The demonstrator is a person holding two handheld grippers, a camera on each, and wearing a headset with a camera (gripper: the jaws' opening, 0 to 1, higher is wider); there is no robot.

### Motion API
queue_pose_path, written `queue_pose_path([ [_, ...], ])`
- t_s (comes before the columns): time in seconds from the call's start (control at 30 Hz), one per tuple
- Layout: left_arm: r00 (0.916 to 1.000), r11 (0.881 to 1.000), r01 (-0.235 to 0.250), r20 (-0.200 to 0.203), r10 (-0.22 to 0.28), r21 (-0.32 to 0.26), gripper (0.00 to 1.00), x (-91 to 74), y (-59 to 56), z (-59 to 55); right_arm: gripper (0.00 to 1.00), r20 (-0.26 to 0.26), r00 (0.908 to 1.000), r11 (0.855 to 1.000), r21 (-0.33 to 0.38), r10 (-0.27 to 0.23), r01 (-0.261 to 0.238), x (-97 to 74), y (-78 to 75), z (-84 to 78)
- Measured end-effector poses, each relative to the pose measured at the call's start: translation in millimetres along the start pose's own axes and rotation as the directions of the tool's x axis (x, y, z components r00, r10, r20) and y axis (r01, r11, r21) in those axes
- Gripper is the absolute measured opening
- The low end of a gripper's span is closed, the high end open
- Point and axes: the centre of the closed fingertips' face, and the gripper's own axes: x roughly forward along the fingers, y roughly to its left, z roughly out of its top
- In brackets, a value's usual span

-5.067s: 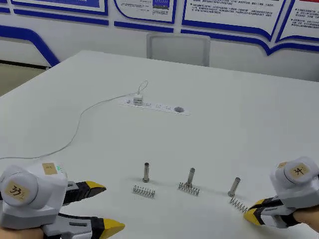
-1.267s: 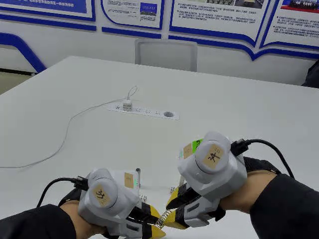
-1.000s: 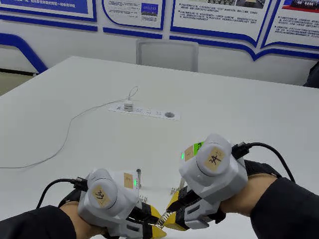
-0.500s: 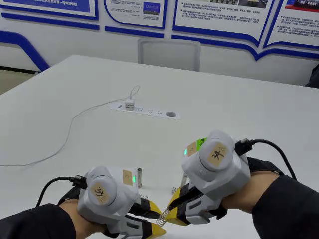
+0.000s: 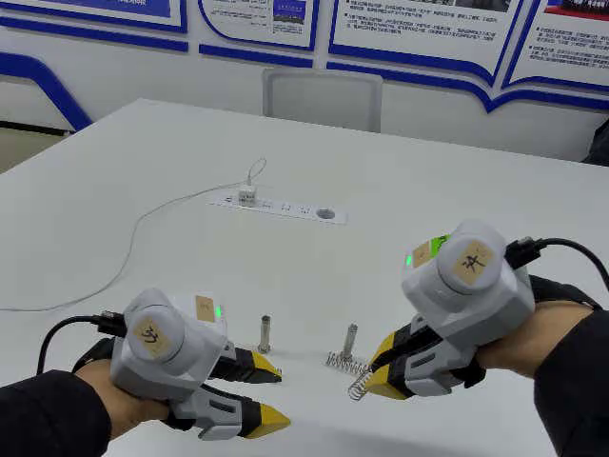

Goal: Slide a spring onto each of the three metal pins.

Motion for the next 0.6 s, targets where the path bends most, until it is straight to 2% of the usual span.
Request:
queue_pose_path([
  [0.13, 0.9997, 1.000, -0.024, 0.003, 0.025, -0.018, 0.33, -9.0, 4.1, -4.2, 0.12, -0.012, 0.9997, 1.000, 0.017, -0.020, 0.020, -8.8, -10.3, -7.8],
  [0.43, 0.9946, 0.993, -0.090, 0.045, 0.093, -0.072, 0.40, -29.7, 11.0, -2.4, 0.12, -0.029, 0.9963, 0.995, 0.049, -0.081, 0.083, -34.7, -37.9, -19.4],
  [0.6, 0.9916, 0.990, -0.109, 0.058, 0.115, -0.094, 0.44, -37.4, 11.7, -1.3, 0.12, -0.049, 0.9925, 0.992, 0.056, -0.112, 0.115, -47.0, -54.4, -25.4],
])
